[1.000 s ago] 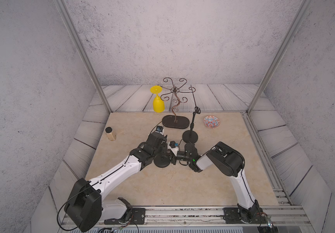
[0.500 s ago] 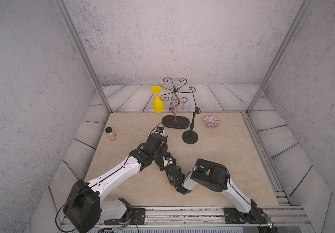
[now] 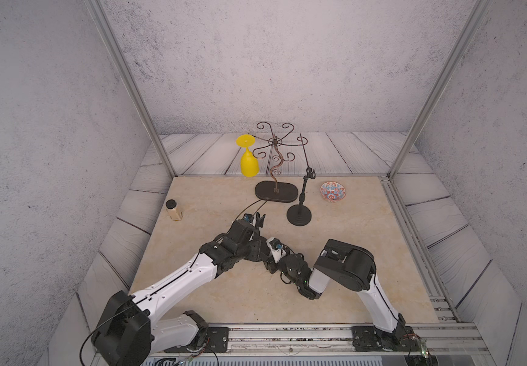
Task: Assemble a microphone stand
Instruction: Pick up the microphone stand at the center of the board.
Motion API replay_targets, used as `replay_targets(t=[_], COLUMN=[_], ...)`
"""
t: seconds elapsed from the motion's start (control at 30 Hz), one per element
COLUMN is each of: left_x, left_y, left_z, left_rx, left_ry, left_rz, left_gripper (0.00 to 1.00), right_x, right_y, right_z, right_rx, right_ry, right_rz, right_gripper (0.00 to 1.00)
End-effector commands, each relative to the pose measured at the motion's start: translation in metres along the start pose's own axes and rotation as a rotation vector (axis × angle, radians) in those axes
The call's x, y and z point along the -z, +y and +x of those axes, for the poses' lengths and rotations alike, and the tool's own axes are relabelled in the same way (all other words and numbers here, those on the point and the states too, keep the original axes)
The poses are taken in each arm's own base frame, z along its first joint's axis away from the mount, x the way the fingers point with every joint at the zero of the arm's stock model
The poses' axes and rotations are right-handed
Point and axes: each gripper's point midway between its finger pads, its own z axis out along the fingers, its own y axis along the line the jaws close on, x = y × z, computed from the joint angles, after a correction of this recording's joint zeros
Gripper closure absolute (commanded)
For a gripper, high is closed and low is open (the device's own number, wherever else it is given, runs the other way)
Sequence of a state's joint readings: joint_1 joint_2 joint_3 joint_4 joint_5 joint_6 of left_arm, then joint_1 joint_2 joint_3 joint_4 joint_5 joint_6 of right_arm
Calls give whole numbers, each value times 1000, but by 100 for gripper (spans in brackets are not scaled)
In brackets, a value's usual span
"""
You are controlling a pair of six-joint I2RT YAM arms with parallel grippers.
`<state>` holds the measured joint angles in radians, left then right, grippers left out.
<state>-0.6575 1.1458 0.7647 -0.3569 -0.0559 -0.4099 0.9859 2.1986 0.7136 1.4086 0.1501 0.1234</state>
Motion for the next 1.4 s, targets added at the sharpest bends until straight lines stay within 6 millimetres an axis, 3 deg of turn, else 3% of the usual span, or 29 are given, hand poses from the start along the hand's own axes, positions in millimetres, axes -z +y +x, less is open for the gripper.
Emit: replay_targets(t=[0.0, 0.13, 0.23, 0.33, 0.57, 0.83, 1.1, 1.2, 1.37], left_x=[24, 54, 70, 77, 91, 90, 82, 82, 81], left_y=[-1, 3, 10, 13, 17, 17, 18, 16, 11], left_z=[-5, -9, -4, 4, 10, 14, 21, 21, 11], left_rx=[65, 132, 178, 215, 324, 470, 578, 600, 650], left_ry=[-68, -163, -180, -169, -173, -142, -110, -101, -88], left_rz=[39, 76, 84, 95, 138, 226, 287, 306, 357], left_gripper=[41, 40, 39, 39, 38, 37, 37, 37, 35], right_x=[11, 23, 22, 16, -1, -25, -38, -37, -19], right_y=[16, 10, 10, 17, 17, 9, 4, 0, 1], right_z=[-25, -39, -38, -35, -39, -46, -45, -55, -106], right_rx=[-94, -207, -279, -247, -226, -192, -181, -174, -163], right_ry=[-21, 0, 119, 257, 265, 230, 218, 203, 200], right_rz=[-178, -284, -334, -365, -371, -331, -302, -279, -290], right_gripper=[38, 39, 39, 41, 44, 53, 79, 90, 96])
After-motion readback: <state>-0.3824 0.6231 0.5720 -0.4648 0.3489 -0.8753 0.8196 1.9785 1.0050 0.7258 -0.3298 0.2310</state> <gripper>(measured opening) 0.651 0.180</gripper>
